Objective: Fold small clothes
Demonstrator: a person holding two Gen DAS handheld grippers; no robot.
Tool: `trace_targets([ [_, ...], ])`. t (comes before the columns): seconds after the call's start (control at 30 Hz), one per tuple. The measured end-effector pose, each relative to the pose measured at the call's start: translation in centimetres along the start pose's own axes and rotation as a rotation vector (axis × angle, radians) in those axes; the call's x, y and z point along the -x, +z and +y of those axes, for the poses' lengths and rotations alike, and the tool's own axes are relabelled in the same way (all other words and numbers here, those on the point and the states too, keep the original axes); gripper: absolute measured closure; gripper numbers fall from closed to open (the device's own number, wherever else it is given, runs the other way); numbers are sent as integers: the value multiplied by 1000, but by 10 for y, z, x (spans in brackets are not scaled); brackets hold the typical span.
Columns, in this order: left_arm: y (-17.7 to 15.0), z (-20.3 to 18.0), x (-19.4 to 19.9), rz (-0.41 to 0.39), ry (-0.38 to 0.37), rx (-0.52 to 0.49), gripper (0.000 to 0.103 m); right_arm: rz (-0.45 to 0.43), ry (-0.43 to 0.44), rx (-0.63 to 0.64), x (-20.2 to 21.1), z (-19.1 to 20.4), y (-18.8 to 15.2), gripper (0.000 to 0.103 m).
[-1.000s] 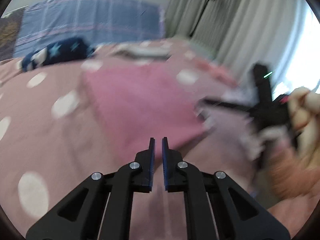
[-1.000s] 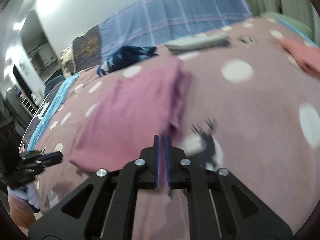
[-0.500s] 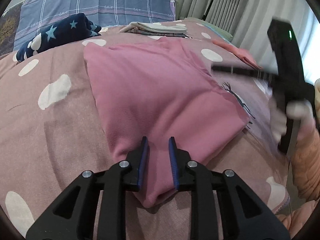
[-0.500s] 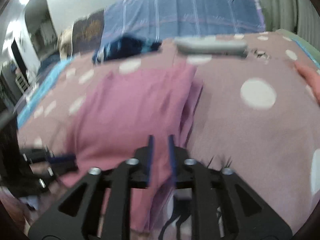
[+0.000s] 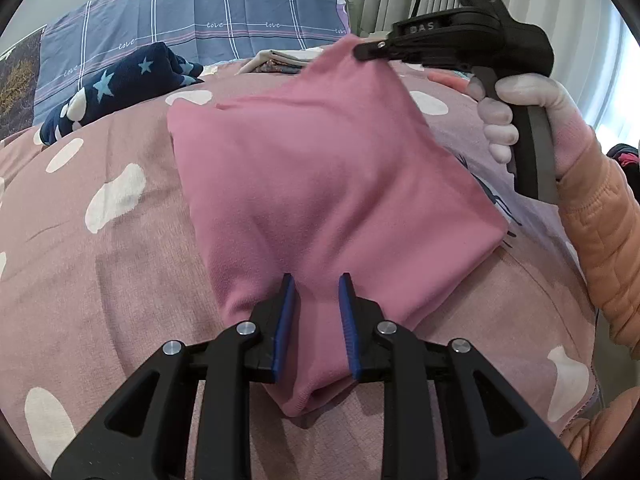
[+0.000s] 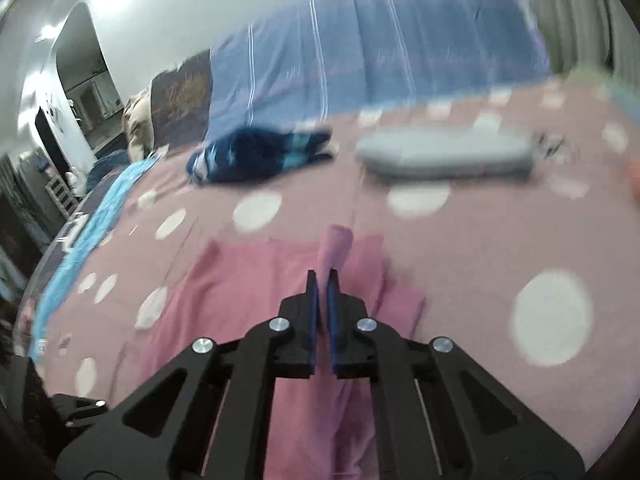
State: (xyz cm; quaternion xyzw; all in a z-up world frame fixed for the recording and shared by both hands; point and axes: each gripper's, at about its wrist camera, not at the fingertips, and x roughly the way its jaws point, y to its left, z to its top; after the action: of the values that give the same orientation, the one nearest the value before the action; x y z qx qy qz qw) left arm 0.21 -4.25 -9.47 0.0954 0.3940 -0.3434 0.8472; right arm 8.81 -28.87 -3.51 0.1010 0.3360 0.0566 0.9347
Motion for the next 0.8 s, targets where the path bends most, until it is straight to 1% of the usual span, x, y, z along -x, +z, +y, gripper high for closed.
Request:
trace_targets([
  [0.03,0,0,0,0,1,-1,79,18,-24,-31,-6,-10,-3,99],
  [0.07,0,0,0,0,2,-2,79,73,-55,-78,-23,-28,-9,99],
  [0.13,0,-1,0,0,3,-3,78,149,-83,-120,-47,-49,-23,98],
  [0.17,0,-1,0,0,5,-5,78,141,-41,-158,-48,-59,-29,98],
  [0.2,0,-1,0,-1,9,-8,78,127,-24,-178,-42,-61,-30,98],
  [0.23,0,-2,0,-2,14,-10,78,110,-22,-189,-35,-62,-29,94],
  [0.27,0,-3,1,-4,20,-13,78,90,-42,-183,-26,-59,-27,92],
  [0.3,0,-4,1,-5,25,-15,78,70,-59,-160,-16,-54,-25,91],
  [0.33,1,-5,4,-11,31,-14,78,54,-47,-137,-6,-47,-24,91],
  [0.37,3,-5,9,-19,20,-2,79,43,-18,-121,1,-40,-22,91],
  [0.4,6,-2,16,-36,-23,26,79,33,37,-97,11,-29,-22,91],
  [0.43,13,3,27,-71,-104,77,79,28,102,-68,20,-17,-23,91],
  [0.47,20,8,34,-97,-134,98,80,31,133,-51,22,-12,-25,91],
  [0.5,33,12,43,-135,-137,103,80,41,171,-19,24,-2,-28,90],
  [0.53,42,13,47,-155,-115,88,80,59,181,8,22,6,-33,87],
  [0.57,58,15,48,-183,-48,44,80,73,173,22,18,9,-35,86],
  [0.6,70,18,42,-181,-13,21,80,97,139,37,9,12,-41,85],
  [0.63,81,24,31,-166,2,21,80,129,92,39,-3,11,-46,85],
  [0.67,89,31,18,-148,19,34,81,158,51,35,-15,11,-54,85],
  [0.7,95,38,3,-123,51,45,81,157,39,27,-25,8,-64,85],
  [0.73,98,46,-15,-88,93,47,81,148,47,21,-28,8,-66,85],
  [0.77,96,57,-44,-19,167,47,83,143,57,-3,-26,5,-63,86],
  [0.8,89,66,-63,19,204,52,84,139,61,-14,-25,4,-62,87],
])
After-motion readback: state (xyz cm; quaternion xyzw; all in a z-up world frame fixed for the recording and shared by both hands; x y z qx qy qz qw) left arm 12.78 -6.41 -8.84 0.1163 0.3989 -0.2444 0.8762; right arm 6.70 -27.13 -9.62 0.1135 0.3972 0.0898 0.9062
